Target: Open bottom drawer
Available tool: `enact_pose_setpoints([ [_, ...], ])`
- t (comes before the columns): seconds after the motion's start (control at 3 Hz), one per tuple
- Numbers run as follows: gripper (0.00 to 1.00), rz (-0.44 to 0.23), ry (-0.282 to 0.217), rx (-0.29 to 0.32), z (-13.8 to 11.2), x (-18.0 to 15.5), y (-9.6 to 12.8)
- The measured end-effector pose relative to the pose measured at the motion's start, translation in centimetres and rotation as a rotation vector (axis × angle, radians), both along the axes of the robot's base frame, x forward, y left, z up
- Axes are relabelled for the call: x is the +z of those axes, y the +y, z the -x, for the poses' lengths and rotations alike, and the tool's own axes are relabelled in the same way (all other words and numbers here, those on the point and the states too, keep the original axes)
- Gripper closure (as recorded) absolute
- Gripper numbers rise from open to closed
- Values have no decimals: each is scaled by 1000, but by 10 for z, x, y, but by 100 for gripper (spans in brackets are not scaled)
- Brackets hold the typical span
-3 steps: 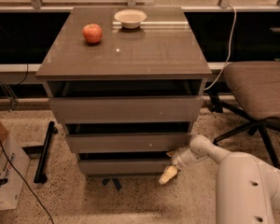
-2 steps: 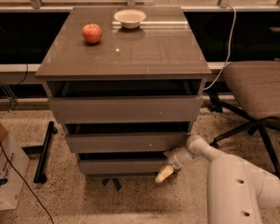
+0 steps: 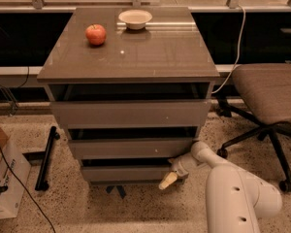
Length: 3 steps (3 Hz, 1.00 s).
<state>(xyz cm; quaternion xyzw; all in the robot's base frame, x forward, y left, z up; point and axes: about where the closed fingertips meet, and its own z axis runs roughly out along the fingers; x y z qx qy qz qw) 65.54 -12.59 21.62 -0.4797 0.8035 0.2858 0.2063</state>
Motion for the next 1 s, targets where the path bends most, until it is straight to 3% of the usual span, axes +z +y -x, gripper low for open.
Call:
enact_pose_setpoints([
  [0.33,0,0,0,0,1,0,1],
  [0.67,17,14,85,-32,16,-29,3],
  [1.0,41,14,85,-32,16,-22,3],
])
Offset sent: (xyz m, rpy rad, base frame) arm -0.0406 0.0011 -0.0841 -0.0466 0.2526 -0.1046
